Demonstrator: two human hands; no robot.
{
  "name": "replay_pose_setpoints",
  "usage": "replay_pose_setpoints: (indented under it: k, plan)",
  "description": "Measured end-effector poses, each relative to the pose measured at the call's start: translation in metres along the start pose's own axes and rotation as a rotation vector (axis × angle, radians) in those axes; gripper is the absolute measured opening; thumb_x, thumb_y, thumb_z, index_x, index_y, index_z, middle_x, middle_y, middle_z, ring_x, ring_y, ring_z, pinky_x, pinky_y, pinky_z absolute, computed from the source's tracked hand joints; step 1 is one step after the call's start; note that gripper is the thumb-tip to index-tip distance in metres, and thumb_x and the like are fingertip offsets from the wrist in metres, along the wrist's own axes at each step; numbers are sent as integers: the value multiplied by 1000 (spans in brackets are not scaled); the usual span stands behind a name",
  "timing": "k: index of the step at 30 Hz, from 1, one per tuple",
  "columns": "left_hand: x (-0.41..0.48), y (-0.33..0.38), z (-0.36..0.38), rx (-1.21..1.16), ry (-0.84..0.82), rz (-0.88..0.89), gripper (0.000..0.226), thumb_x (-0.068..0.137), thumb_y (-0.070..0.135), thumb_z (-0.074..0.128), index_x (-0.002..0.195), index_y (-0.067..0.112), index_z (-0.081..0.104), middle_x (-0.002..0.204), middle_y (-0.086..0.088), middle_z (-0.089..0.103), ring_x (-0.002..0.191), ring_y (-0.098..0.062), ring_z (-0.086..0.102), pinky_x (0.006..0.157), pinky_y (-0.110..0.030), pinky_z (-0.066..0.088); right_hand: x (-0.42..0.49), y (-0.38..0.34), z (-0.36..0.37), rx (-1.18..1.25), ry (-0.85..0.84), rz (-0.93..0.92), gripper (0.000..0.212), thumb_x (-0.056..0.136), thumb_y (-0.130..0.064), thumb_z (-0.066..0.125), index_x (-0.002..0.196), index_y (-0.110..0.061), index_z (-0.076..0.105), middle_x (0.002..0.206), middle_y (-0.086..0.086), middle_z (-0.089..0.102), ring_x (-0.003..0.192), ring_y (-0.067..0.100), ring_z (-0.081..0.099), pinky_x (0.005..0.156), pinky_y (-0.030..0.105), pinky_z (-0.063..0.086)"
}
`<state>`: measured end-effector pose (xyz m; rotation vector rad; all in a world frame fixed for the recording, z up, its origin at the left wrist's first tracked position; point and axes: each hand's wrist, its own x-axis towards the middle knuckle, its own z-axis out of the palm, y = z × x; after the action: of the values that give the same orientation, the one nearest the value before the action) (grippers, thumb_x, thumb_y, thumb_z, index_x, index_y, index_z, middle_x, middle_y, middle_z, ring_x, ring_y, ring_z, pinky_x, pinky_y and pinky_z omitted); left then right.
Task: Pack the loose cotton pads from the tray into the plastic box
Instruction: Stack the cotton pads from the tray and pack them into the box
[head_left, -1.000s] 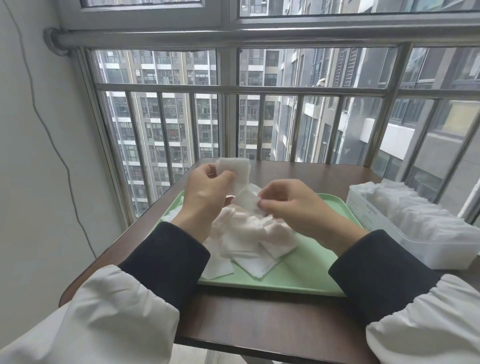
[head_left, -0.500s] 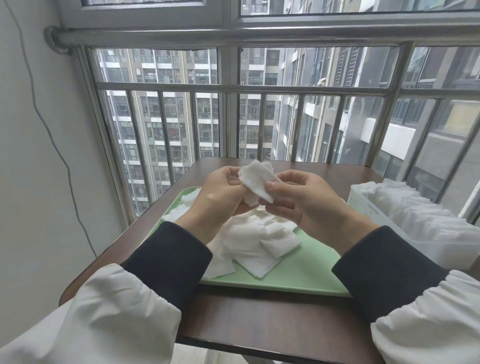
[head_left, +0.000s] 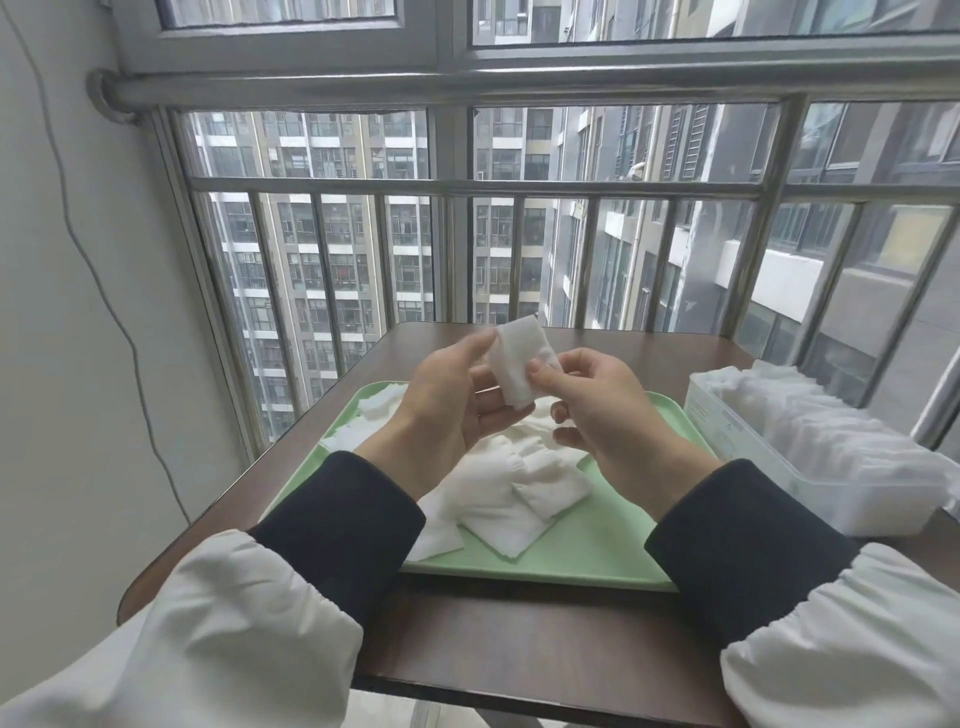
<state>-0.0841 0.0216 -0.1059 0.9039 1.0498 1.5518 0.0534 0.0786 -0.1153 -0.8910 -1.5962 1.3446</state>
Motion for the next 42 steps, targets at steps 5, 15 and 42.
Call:
replay_pose_setpoints:
  k: [5,15,42]
  plan:
    - [-1,3,5,190,-94,123,36,90,21,75,118,2,65,113,-17,74,99,-24,73,85,-36,61,-5,-7,-3,-118,104,-145,25,93,-35,68,104,-19,53,97,3,62,71,12,56,61,24,47]
    - [-10,12,51,375,-140,221,25,90,-6,67,109,11,67,105,-16,74,93,-27,75,76,-31,62,-23,-64,-63,-663,-79,-330,48,82,-20,76,127,-23,59,113,-5,58,93,13,66,74,25,59]
    - [56,-73,145,870,-166,84,26,75,34,78,76,20,56,64,-1,59,43,-8,59,35,-13,30,41,-69,-199,-1333,-238,93,21,80,-22,82,86,-33,65,89,-13,70,80,4,65,60,18,44]
